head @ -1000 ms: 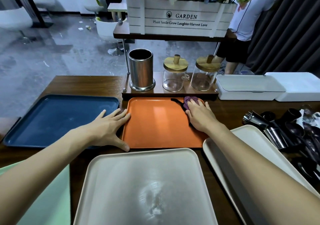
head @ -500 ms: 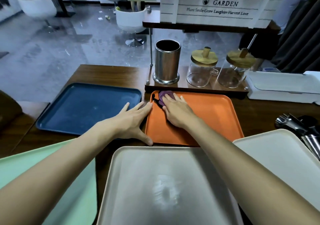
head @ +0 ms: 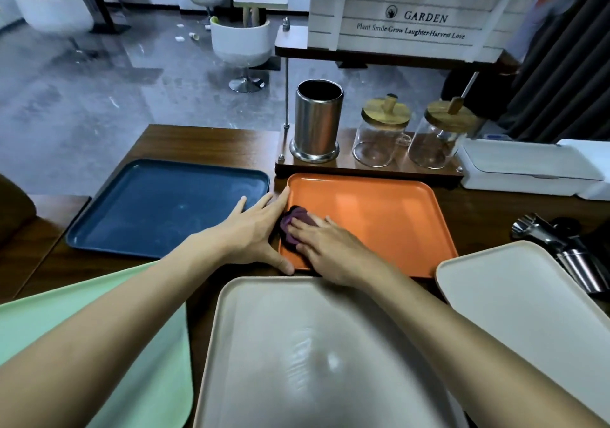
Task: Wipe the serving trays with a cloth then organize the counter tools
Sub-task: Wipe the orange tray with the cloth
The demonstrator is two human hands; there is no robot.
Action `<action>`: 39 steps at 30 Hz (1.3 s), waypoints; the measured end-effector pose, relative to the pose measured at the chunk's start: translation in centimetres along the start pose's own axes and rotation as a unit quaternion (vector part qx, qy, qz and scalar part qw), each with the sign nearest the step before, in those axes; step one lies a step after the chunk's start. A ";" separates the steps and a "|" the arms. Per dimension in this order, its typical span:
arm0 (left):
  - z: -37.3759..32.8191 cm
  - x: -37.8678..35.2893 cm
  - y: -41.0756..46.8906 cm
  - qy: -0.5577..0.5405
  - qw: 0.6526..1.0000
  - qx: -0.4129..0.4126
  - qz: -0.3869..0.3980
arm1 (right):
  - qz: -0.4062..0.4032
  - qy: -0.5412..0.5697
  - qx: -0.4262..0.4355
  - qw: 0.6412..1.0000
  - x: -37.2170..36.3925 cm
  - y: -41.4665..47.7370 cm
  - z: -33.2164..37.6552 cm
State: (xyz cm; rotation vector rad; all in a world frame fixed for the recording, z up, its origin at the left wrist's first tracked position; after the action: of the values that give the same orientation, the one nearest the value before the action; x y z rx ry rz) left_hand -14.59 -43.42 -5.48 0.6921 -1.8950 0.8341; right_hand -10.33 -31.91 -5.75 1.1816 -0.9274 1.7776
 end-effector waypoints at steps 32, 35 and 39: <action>0.7 -0.7 0.6 0.106 0.992 0.013 0.065 | -0.083 -0.015 -0.347 0.934 4.5 -5.9 -15.5; 0.8 -0.7 0.6 0.107 0.992 0.018 0.070 | -0.081 -0.025 -0.277 0.957 4.0 -5.9 -12.1; 0.9 -0.6 0.7 0.106 0.991 0.032 0.073 | -0.118 -0.031 -0.241 0.963 5.9 -7.3 -10.1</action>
State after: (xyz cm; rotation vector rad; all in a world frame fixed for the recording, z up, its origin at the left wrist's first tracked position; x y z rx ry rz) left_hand -15.28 -43.64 -6.54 0.4864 -1.7478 1.0230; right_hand -8.97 -18.68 -2.17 0.9840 -1.1271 1.2368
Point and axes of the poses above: each hand's wrist, its own y-axis towards the middle knuckle, its own x-axis out of the back of the hand, z = x × y, the point moved 8 cm from there along y, towards the middle knuckle, and after that the axes turned 1 degree about -y, right-handed, at the moved point
